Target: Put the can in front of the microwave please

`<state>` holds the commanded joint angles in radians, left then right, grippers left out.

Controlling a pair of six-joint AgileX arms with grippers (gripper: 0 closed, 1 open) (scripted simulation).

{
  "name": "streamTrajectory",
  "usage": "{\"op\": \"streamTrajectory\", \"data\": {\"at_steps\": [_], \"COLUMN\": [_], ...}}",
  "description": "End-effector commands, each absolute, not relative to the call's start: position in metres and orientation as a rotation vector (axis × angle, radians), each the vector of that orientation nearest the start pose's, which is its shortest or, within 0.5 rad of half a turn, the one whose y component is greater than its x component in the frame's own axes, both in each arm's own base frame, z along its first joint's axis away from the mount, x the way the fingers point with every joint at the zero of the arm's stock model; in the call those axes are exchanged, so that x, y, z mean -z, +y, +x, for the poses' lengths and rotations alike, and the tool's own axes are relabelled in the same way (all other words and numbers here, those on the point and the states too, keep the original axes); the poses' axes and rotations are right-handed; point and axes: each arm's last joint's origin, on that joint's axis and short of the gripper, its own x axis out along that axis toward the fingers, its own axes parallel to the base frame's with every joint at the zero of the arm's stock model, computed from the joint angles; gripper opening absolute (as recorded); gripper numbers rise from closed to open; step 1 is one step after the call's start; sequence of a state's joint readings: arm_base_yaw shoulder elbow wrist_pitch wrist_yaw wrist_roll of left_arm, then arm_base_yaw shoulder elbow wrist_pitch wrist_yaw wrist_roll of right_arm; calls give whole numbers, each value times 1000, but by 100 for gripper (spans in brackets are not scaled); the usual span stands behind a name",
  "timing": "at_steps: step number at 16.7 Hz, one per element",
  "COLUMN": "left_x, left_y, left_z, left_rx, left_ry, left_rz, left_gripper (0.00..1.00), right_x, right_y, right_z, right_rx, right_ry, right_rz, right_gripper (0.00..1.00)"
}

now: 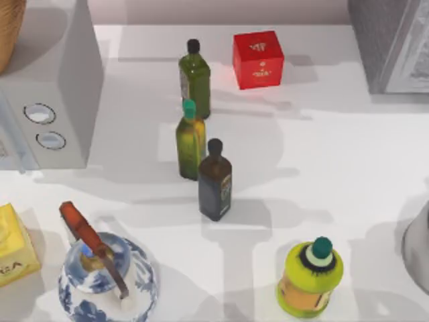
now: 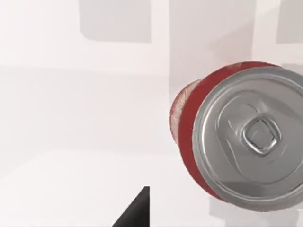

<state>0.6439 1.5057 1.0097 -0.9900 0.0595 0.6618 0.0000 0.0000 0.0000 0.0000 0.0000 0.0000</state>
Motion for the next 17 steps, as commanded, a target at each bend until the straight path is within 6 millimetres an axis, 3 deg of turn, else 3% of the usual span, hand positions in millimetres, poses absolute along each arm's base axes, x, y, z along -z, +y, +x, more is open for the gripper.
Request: {"op": "streamTrajectory", "data": {"at_steps": [10, 17], "left_x": [-202, -240], "left_y": [157, 157], "left_z": [209, 209], "left_rx": [12, 13], "left_ry": [1467, 1468], "left_rz": [20, 19], "left_gripper": [100, 100], "right_x": [-160, -160], "right_y": [-1, -1], "right_z": [106, 106], "right_rx": [0, 0], "right_ry": [0, 0], "right_rz": [0, 0], "right_gripper": [100, 100]}}
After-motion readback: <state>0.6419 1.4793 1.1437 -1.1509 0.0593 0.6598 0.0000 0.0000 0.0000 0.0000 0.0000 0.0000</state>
